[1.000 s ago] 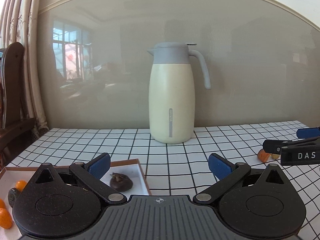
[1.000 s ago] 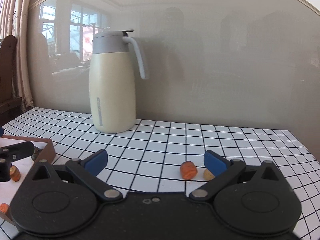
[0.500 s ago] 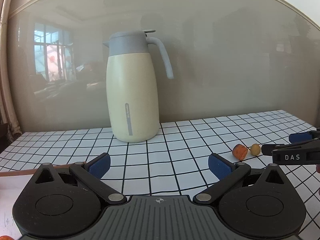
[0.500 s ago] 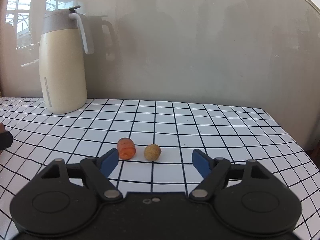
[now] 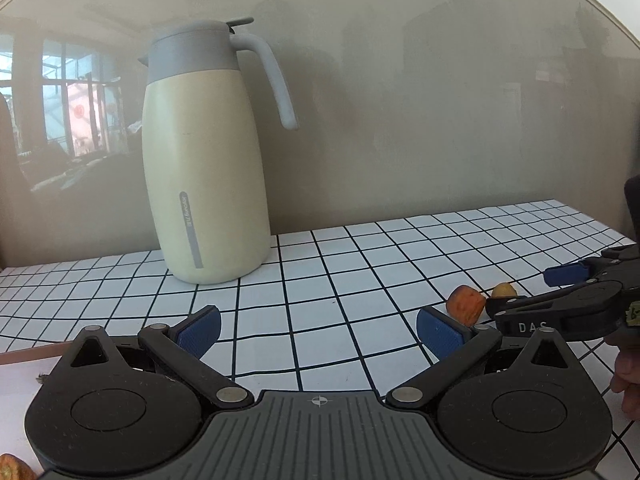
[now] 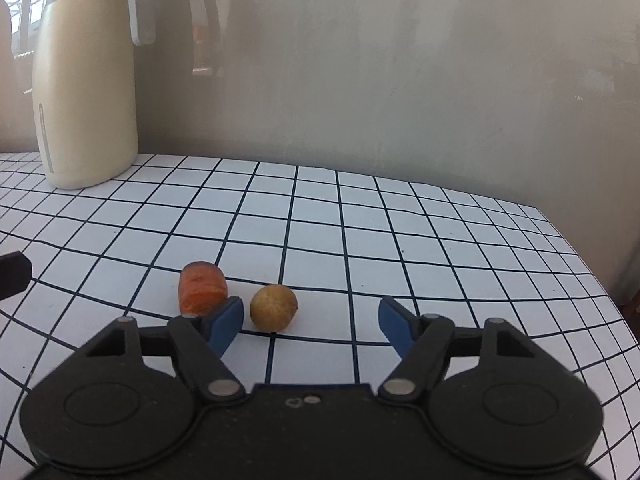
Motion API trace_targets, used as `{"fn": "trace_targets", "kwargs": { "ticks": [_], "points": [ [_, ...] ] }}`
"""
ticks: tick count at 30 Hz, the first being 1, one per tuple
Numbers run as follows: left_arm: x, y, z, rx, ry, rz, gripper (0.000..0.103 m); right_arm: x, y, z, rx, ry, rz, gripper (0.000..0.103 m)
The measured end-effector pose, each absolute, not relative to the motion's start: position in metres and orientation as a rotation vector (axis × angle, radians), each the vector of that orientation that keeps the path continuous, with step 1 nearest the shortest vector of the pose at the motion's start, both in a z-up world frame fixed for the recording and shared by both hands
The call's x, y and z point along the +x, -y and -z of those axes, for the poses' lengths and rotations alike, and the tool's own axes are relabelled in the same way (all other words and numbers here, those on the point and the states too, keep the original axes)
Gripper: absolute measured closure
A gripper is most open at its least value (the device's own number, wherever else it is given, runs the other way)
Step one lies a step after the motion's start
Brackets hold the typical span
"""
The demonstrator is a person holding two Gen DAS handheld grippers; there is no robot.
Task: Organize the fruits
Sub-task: 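Grasp the small tan round fruit with the right gripper while the left gripper grasps a carrot chunk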
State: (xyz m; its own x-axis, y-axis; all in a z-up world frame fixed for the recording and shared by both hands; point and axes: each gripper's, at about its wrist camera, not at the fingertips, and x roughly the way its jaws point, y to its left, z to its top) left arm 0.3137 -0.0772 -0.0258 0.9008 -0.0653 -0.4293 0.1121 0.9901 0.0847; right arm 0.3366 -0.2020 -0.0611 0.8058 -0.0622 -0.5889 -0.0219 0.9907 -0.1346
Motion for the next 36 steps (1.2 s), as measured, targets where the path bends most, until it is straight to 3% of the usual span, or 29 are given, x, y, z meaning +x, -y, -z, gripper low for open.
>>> {"fn": "trace_targets", "kwargs": {
  "ticks": [24, 25, 26, 28, 34, 36],
  "points": [
    [0.369, 0.158, 0.05, 0.121, -0.571, 0.282, 0.001, 0.334, 0.255, 0.061, -0.068, -0.641, 0.015, 0.062],
    [0.37, 0.161, 0.05, 0.125, -0.573, 0.283, 0.003, 0.333, 0.259, 0.06, -0.064, -0.642, 0.018, 0.063],
    [0.371, 0.164, 0.051, 0.128, -0.577, 0.282, 0.014, 0.332, 0.262, 0.06, -0.061, -0.642, 0.021, 0.064],
    [0.375, 0.168, 0.052, 0.136, -0.589, 0.266, 0.02, 0.33, 0.269, 0.06, -0.056, -0.641, 0.023, 0.065],
    [0.378, 0.18, 0.053, 0.167, -0.594, 0.243, 0.021, 0.327, 0.278, 0.059, -0.04, -0.641, 0.018, 0.07],
    [0.379, 0.183, 0.053, 0.178, -0.596, 0.242, 0.022, 0.326, 0.277, 0.058, -0.043, -0.64, 0.01, 0.077]
  ]
}}
